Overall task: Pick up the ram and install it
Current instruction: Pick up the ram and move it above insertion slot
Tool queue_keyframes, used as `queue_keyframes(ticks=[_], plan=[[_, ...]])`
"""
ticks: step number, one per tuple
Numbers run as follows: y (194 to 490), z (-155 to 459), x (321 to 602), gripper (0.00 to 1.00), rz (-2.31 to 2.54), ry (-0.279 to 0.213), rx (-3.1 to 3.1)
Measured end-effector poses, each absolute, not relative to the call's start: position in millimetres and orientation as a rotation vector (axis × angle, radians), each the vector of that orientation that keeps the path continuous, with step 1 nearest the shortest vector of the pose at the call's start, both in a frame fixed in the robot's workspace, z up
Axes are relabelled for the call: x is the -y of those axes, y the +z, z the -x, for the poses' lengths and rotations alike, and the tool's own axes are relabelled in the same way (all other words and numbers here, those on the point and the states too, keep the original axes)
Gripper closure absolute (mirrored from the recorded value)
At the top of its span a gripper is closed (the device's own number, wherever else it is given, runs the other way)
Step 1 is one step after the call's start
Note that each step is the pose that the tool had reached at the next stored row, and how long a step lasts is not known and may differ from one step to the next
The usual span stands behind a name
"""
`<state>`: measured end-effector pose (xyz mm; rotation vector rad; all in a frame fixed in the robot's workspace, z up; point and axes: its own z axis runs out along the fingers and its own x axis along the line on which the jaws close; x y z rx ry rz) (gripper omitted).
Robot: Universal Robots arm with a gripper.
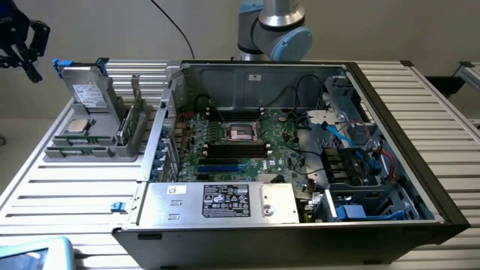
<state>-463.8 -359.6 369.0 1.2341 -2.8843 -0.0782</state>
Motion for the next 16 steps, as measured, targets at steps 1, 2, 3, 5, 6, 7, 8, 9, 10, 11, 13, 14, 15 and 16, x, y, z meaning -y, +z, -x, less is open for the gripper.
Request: queue_keyframes(ticks=[1,2,3,5,6,7,8,9,10,11,13,14,15,16], plan=[[369.0,463.8,359.6,0.89,-1.26,-0.077,2.872],[368.9,463.9,359.5,0.89,-1.285,-0.076,2.861],[368.9,463.8,359.6,0.89,-1.31,-0.075,2.848],[368.8,463.9,359.5,0.89,-1.363,-0.072,2.822],[368.8,463.9,359.5,0.89,-1.387,-0.07,2.809],[368.8,463.9,359.5,0.89,-1.411,-0.068,2.796],[368.7,463.8,359.5,0.89,-1.435,-0.065,2.783],[368.7,463.9,359.6,0.89,-1.458,-0.063,2.769],[368.6,463.9,359.5,0.89,-1.481,-0.06,2.756],[368.6,463.9,359.5,0.89,-1.505,-0.057,2.741],[368.5,463.9,359.5,0.89,-1.55,-0.052,2.713],[368.5,463.9,359.5,0.89,-1.572,-0.049,2.699],[368.4,463.9,359.5,0.89,-1.593,-0.046,2.685],[368.4,463.9,359.5,0.89,-1.615,-0.042,2.671]])
